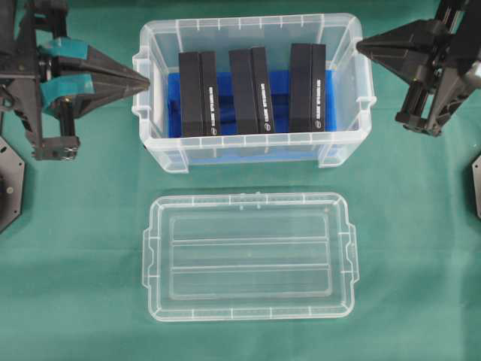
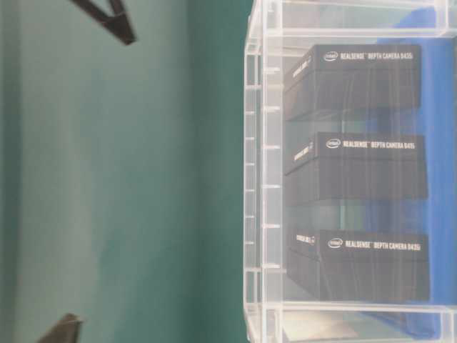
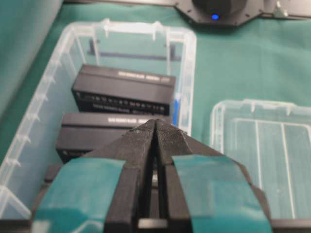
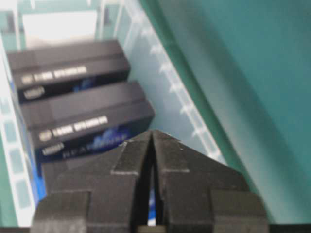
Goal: Clamp the lid of the box with both arms, then lift and open it.
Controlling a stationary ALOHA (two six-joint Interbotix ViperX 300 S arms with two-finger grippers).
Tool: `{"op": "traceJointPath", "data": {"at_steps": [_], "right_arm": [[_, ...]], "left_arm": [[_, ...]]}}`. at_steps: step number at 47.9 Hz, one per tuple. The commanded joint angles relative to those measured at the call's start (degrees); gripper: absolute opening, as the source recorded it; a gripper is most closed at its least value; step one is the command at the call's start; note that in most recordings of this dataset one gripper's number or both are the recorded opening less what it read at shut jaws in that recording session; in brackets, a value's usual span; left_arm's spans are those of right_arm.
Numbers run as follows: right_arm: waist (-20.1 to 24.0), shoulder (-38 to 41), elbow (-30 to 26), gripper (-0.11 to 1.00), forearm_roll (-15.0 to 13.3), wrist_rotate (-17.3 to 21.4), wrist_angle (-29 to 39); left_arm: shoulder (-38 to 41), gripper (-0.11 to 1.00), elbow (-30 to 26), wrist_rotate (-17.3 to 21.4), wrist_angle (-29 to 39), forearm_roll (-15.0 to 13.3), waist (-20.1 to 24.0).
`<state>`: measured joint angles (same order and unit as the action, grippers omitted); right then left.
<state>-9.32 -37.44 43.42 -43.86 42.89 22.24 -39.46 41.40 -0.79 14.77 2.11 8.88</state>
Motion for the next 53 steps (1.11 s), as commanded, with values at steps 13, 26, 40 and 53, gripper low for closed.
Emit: {"op": "traceJointPath", "data": {"at_steps": [13, 26, 40, 53], "right_arm": [[-1.23, -0.35, 0.70, 0.00, -0.26, 0.00, -2.64], [-1.32, -0.35, 0.79, 0.00, -0.26, 0.00, -2.64], [-1.05, -0.35, 0.79, 0.00, 4.13, 0.09, -7.73], [4.83, -0.44, 0.79, 0.00, 6.94, 0.09, -9.32]], "left_arm": [[-0.35, 0.01, 0.70, -0.09, -2.90, -0.09, 1.67], [-0.35, 0.01, 0.62, -0.09, -2.81, 0.00, 1.76], [-0.35, 0.01, 0.62, -0.26, -2.81, -0.70, -0.53], [-0.35, 0.01, 0.62, -3.16, -2.90, -1.05, -6.86]]}}
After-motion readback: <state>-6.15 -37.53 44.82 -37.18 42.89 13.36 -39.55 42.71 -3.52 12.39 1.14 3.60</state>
